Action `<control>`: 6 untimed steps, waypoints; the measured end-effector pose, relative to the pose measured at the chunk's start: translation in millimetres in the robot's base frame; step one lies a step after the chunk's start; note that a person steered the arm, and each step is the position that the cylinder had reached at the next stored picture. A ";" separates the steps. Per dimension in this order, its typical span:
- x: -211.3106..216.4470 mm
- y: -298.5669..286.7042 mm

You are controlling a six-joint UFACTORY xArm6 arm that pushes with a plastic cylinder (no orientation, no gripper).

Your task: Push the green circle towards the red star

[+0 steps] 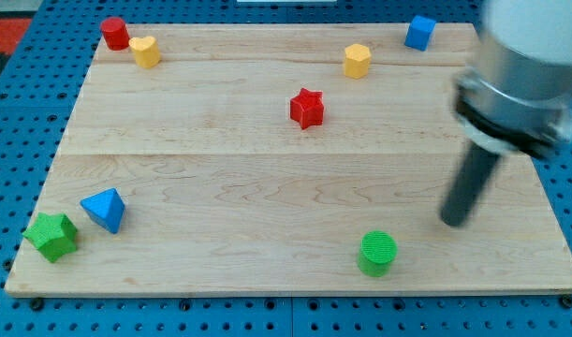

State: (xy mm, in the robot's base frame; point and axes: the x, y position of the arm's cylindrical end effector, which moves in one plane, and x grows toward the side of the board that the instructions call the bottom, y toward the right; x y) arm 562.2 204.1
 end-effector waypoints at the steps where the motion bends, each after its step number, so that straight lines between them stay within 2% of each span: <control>1: 54.7 31.8; 2: 55.5 17.8; 4: 50.3 -118.6; 6: -7.0 -126.1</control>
